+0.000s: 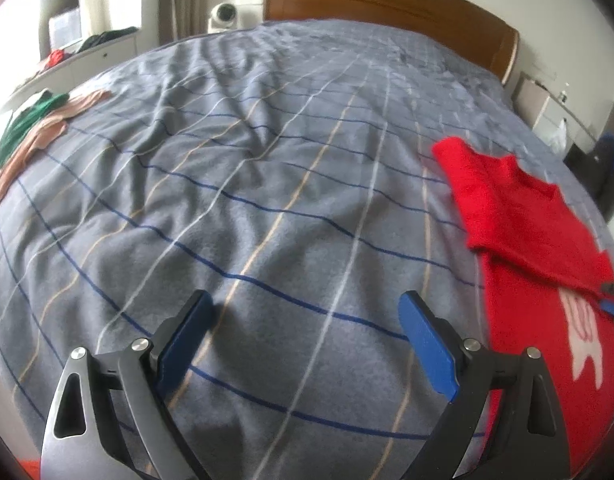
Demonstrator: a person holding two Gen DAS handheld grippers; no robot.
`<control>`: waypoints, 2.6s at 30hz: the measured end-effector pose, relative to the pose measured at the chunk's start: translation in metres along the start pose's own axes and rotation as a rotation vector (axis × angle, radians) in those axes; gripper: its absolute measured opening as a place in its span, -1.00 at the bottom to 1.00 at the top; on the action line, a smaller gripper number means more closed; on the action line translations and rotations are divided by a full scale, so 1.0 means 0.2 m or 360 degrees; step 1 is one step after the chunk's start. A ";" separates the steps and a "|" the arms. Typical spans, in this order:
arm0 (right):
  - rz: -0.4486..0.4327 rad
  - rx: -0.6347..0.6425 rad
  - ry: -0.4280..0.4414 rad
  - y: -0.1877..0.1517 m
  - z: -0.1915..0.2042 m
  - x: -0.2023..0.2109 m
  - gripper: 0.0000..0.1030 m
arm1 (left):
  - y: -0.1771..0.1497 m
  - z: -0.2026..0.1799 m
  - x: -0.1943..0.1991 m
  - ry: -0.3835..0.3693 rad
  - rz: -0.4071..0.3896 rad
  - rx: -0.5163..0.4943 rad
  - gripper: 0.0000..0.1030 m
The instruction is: Fold small clothes
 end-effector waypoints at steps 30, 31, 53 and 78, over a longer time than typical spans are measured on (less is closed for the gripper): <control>-0.0527 0.0479 -0.0233 0.17 -0.89 0.41 0.76 | -0.12 -0.11 -0.04 0.0069 0.0009 -0.0284 0.99; -0.0535 0.0469 -0.0218 0.16 -0.89 0.42 0.76 | -0.12 -0.11 -0.04 0.0070 0.0009 -0.0285 0.99; 0.0047 0.0257 0.0356 0.06 0.02 0.28 0.23 | -0.12 -0.10 -0.06 0.0063 0.0000 -0.0286 0.99; -0.0247 0.0354 0.0070 0.13 -0.08 0.22 0.08 | -0.03 -0.23 0.03 -0.0194 -0.0044 -0.0259 0.92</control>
Point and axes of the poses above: each gripper's, at about its wrist camera, not at the fingertips, and x roughly against the way its jaws point, z to its left, y to its top, the point moved 10 cm from there along -x, roughly the way its jaws point, and after that the axes turned 15 degrees about -z, right-handed, at the moved point
